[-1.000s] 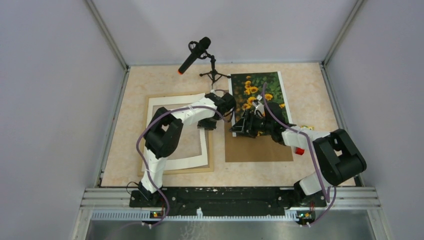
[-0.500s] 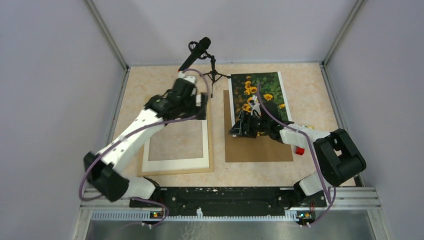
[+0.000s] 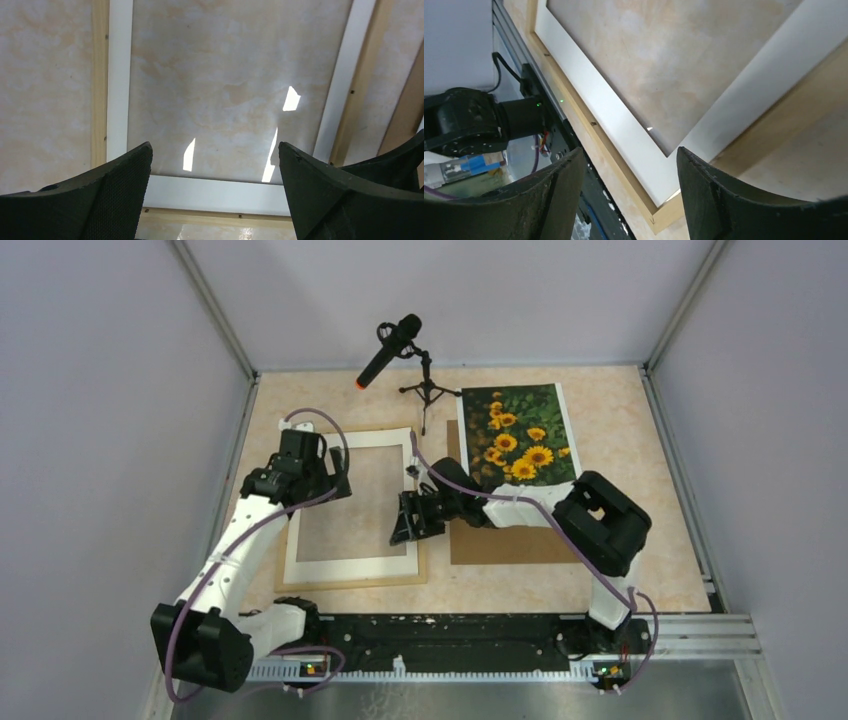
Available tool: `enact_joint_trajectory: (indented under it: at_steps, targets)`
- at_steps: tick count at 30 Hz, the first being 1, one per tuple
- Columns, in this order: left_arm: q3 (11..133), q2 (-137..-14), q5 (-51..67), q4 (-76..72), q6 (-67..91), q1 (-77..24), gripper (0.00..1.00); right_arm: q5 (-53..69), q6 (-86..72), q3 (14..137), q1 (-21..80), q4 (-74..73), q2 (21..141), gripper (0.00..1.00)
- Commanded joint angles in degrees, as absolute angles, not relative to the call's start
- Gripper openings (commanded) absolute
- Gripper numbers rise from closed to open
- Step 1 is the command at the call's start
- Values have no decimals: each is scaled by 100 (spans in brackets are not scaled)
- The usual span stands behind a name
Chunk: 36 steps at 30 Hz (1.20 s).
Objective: Put the photo into the frame
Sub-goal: Place the photo frame item in the photo frame, then pick up the photo at the center of the board.
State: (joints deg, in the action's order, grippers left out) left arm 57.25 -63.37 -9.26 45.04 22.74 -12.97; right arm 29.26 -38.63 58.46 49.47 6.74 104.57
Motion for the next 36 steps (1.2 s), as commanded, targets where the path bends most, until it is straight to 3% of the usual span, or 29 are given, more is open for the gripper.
enact_joint_trajectory:
  at_steps: [1, 12, 16, 18, 21, 25, 30, 36]
  targets:
    - [5468, -6270, -773, 4246, 2537, -1127, 98, 2651, -3885, 6396, 5312, 566, 10800, 66]
    - [5324, -6422, -31, 4015, 2488, -1104, 99, 1620, -3516, 6636, 5350, -610, 10890, 64]
    - [5335, -6232, 646, 3742, 2278, -1107, 98, 2180, -3504, 7032, 5211, -994, 10227, 66]
    - [5300, -6183, 1238, 3431, 2238, -1108, 98, 1921, -3361, 7066, 5070, -1129, 9538, 73]
    - [5040, -6268, 2590, 2564, 2450, -1112, 98, 1524, -3037, 6742, 4508, -1263, 8609, 85]
    - [4464, -6925, 4172, 573, 3725, -1430, 98, 1398, -2854, 5933, 2721, -1686, 8076, 88]
    - [5247, -8445, 3435, 302, 3987, -2867, 99, 1795, -2813, 5074, 1206, -1518, 8206, 85]
    - [5779, -10104, 2866, -252, 4758, -3588, 90, 883, -2647, 4639, 982, -1269, 8295, 83]
